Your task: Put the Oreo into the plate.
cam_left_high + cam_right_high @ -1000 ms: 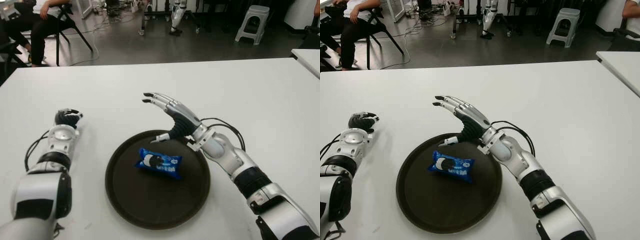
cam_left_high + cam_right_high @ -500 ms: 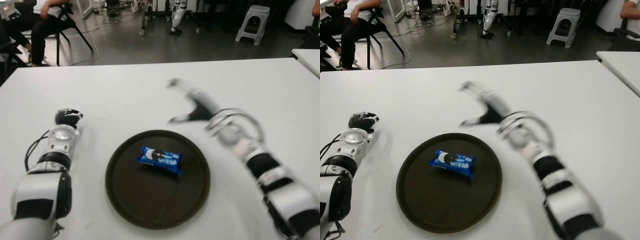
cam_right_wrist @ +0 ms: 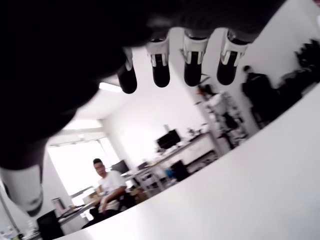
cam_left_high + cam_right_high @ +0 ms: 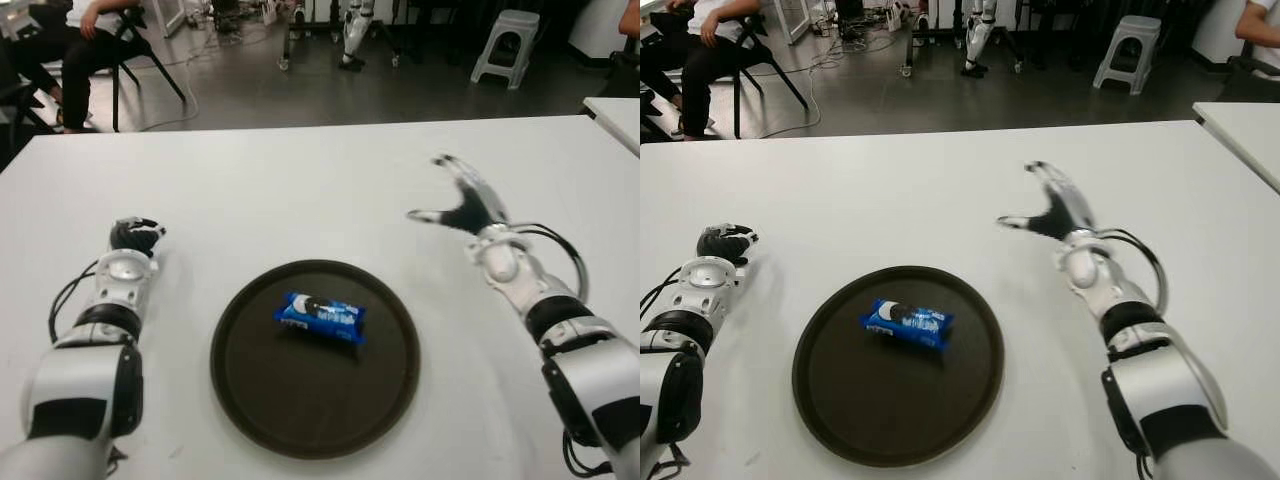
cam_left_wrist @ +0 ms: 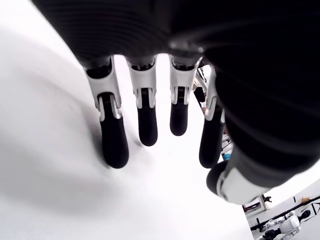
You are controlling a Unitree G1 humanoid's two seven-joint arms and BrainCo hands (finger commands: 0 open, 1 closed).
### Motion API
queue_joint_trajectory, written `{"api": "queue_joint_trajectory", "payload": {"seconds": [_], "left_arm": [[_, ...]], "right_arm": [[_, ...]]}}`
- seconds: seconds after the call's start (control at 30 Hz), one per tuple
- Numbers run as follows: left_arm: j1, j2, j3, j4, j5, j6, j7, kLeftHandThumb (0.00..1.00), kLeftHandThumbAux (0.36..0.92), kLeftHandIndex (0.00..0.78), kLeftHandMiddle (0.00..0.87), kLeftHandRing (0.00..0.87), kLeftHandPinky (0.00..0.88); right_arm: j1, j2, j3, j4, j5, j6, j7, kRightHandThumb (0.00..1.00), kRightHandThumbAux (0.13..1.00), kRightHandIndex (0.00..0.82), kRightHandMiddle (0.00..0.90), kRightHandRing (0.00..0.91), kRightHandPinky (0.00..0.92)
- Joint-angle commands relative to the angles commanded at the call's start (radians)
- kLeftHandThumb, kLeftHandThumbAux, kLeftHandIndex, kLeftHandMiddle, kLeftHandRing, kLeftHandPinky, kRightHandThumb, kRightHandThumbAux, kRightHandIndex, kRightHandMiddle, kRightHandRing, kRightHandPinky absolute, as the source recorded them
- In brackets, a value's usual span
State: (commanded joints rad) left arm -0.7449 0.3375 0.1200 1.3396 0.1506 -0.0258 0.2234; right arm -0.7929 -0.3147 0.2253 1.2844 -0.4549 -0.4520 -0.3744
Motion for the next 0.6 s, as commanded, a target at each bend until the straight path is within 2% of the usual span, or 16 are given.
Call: {"api": "queue_joint_trajectory", "payload": {"seconds": [0.1,0.27,0.47,0.6], "left_arm": [[0.001,0.001,-0.002,0.001,0.002,0.002,0.005,0.676,0.724,0.398,0.177,0.195,0.201],[0.003,0.003,-0.002,0.000,0.001,0.002,0.004,0.674,0.725,0.398,0.168,0.185,0.172],[0.004,0.006,0.005,0.002,-0.005,0.003,0.002,0.673,0.726,0.398,0.166,0.184,0.177],[0.002,0.008,0.007,0.002,-0.005,0.008,0.000,0.673,0.726,0.398,0.161,0.180,0.173]], "right_arm": [[0.003,-0.003,-0.038,0.025,0.033,0.032,-0.001,0.000,0.540,0.000,0.000,0.000,0.000],[0.025,-0.005,-0.067,0.047,0.055,0.073,-0.009,0.000,0.527,0.000,0.000,0.000,0.000],[0.036,0.013,-0.091,0.052,0.073,0.122,-0.028,0.000,0.521,0.000,0.000,0.000,0.000],[0.053,0.037,-0.117,0.058,0.097,0.146,-0.041,0.000,0.538,0.000,0.000,0.000,0.002]]}}
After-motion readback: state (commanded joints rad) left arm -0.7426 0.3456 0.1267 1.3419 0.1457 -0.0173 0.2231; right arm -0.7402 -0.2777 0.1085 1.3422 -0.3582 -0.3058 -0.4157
